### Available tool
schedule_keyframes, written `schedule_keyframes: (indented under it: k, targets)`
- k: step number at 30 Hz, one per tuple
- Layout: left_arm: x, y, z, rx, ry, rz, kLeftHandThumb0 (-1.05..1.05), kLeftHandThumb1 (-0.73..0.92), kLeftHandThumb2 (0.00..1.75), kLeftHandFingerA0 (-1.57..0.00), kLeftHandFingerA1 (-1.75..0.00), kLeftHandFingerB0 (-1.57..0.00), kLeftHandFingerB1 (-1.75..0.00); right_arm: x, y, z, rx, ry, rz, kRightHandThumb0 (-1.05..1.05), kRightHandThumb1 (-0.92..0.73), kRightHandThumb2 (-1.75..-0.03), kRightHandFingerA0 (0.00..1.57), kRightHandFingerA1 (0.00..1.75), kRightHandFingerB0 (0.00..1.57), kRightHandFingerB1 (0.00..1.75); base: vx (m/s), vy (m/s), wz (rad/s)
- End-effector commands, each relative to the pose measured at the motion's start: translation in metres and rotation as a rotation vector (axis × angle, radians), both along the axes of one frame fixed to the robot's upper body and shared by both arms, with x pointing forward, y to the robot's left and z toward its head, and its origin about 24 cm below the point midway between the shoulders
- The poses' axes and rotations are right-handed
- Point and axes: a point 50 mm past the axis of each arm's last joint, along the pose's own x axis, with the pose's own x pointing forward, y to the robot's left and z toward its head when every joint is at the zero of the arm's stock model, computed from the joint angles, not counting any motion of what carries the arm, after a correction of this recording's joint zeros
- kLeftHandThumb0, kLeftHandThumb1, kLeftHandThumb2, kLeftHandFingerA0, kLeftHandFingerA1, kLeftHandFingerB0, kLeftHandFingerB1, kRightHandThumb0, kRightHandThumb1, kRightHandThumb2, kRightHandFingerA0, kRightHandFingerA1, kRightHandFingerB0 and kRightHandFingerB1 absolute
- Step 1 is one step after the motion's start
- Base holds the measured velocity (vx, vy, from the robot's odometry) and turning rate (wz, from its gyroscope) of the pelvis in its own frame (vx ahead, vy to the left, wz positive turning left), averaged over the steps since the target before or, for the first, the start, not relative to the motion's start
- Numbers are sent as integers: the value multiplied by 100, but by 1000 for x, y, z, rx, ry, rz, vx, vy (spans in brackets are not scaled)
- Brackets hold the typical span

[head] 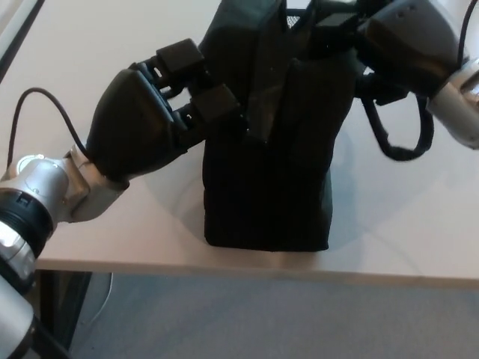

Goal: A lunch bag is kept on the middle of the desk and the robot uses both its hands to grab the opening of the bag from the left and right and moves its hands away from each other to spread the bag open

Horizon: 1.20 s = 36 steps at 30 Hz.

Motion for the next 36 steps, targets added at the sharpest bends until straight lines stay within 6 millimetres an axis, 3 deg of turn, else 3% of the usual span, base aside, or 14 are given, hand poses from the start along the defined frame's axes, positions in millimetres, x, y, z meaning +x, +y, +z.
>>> schedule_keyframes:
  k: [1,7,8,11,12,13,14,15,16,18,19,20,27,36]
  targets:
    - [0,6,-10,13,65,66,-17,59,71,-85,-173,-75,-162,-3,3,-14,6,5,25,-29,-69,-58,66,165,58,156,0,0,0]
    - [1,6,-12,6,98,69,-21,64,64,-82,-175,-73,-163,-2,8,-15,49,38,22,-31,-68,-56,63,165,58,158,0,0,0]
    - [0,4,-13,-12,115,64,-19,59,67,-82,-174,-72,-165,-3,9,-16,57,40,33,-31,-63,-59,68,158,68,148,0,0,0]
    - [-1,4,-15,-38,142,57,-22,60,64,-84,-173,-74,-162,-4,8,-17,56,38,45,-31,-64,-59,70,159,68,149,0,0,0]
    - [-3,6,-17,-51,153,53,-19,60,68,-83,-173,-73,-162,-5,8,-20,57,37,46,-31,-65,-60,70,160,67,150,0,0,0]
    - [-6,9,-21,-75,176,49,-13,55,87,-83,-169,-76,-157,-7,6,-23,71,29,49,-28,-67,-55,75,172,59,157,0,0,0]
    - [-9,12,-24,-98,199,47,-13,55,87,-83,-169,-76,-157,-8,3,-26,88,20,52,-28,-67,-55,75,172,59,157,0,0,0]
    - [-11,17,-26,-115,223,57,-9,54,95,-88,-165,-70,-149,-9,-1,-27,105,17,47,-19,-66,-55,71,175,60,163,0,0,0]
    - [-13,22,-30,-134,255,71,-6,57,99,-91,-161,-81,-144,-11,-6,-30,118,17,42,-17,-66,-54,71,175,59,162,0,0,0]
    - [-20,32,-41,-194,321,103,-8,57,102,-92,-161,-80,-147,-16,-18,-36,137,15,38,-16,-64,-54,72,172,62,155,0,0,0]
    - [-24,39,-48,-216,338,120,-1,46,117,-91,-165,-79,-148,-19,-26,-39,157,27,32,-16,-69,-54,67,169,55,153,0,0,0]
    - [-32,53,-60,-247,372,161,2,37,108,-88,-165,-87,-141,-24,-40,-43,185,37,14,-15,-62,-56,72,165,66,150,0,0,0]
    - [-57,88,-91,-334,544,299,2,37,116,-96,-156,-93,-125,-47,-81,-63,336,39,-46,-14,-65,-50,70,172,58,157,0,0,0]
    - [-68,96,-106,-445,603,364,-6,29,133,-98,-156,-102,-124,-65,-104,-98,391,73,-166,-14,-62,-55,76,165,65,151,0,0,0]
